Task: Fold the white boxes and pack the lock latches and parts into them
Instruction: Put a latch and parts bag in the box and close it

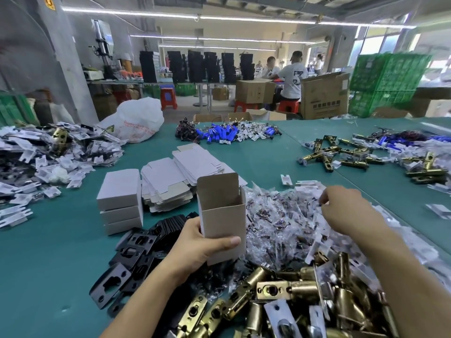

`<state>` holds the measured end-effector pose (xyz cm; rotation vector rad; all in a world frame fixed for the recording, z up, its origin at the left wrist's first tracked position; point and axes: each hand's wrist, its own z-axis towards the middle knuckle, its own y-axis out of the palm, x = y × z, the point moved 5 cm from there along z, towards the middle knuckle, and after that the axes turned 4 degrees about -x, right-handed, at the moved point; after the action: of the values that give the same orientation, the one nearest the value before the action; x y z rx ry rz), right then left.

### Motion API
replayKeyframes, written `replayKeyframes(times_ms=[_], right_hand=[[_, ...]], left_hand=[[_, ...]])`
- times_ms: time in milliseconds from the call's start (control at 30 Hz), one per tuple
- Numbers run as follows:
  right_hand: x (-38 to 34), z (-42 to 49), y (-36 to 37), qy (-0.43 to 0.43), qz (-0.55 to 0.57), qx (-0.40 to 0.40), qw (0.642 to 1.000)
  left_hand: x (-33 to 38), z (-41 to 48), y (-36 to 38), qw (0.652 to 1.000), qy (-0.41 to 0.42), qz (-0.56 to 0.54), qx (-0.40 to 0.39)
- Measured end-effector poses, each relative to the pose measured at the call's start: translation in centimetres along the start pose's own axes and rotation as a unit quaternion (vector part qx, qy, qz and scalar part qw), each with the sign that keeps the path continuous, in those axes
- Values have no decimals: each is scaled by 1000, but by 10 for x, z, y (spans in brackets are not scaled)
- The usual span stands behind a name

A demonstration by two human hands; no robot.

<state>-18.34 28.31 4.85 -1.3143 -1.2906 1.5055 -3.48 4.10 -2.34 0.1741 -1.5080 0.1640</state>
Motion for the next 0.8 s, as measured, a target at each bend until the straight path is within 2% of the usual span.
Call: replayKeyframes(times_ms=[133, 333, 633, 733, 800], right_hand=[[21, 8, 10, 20, -84, -66, 994], [19, 11, 23, -8, -18, -64, 998], [23, 21, 26, -34, -39, -123, 991], [26, 22, 23, -34, -36, -113, 992], [26, 20, 24, -40, -35, -136, 989]], left_hand=[[1, -1, 1, 1000, -6, -11, 12], [4, -3, 2, 1000, -3, -24, 4], [3, -4, 2, 997, 1, -73, -34], [3, -3, 3, 996, 5, -74, -42], [2, -3, 2, 997, 3, -63, -37]])
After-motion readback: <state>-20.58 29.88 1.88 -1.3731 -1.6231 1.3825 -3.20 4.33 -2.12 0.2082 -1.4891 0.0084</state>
